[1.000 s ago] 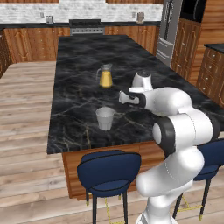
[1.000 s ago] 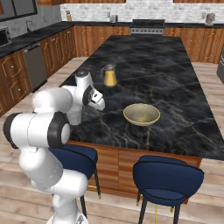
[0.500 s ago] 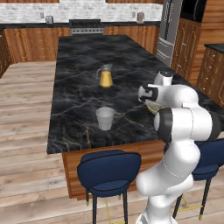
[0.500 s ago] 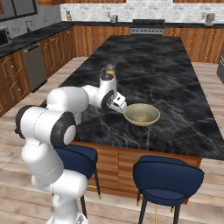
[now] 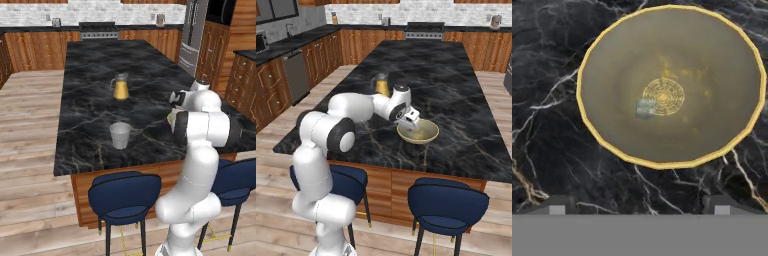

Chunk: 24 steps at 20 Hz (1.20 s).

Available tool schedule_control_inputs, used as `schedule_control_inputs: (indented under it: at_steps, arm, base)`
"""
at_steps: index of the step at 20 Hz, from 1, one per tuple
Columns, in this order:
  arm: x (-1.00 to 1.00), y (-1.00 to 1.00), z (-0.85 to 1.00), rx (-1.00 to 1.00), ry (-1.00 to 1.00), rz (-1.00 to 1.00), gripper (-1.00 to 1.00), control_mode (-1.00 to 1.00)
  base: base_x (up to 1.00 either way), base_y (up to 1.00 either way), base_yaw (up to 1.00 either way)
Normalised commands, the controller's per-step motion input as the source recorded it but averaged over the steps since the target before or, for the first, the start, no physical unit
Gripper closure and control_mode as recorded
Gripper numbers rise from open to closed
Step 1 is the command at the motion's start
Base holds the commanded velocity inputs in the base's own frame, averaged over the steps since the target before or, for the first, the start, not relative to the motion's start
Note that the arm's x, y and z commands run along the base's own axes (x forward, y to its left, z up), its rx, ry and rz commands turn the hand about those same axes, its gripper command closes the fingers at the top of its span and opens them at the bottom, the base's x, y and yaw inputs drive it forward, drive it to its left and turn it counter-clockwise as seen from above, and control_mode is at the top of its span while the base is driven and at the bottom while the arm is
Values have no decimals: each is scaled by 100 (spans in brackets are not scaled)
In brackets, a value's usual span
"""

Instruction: There are two ice cubes in the ice bowl. Place both ice cubes in the glass cup.

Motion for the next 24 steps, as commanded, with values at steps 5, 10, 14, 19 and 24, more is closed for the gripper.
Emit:
schedule_control_inputs:
  at_steps: [5, 10, 14, 19, 24]
  arm:
    - [42, -18, -52, 1, 12, 0, -100, -100]
    - [68, -48, -33, 10, 1, 0, -100, -100]
    - [77, -24, -55, 8, 5, 0, -100, -100]
    - [63, -2, -55, 7, 15, 0, -100, -100]
    - [42, 3, -63, 3, 32, 0, -100, -100]
  base:
    - [0, 0, 0]
    - [0, 0, 0]
    - [0, 0, 0]
    - [0, 0, 0]
    - [0, 0, 0]
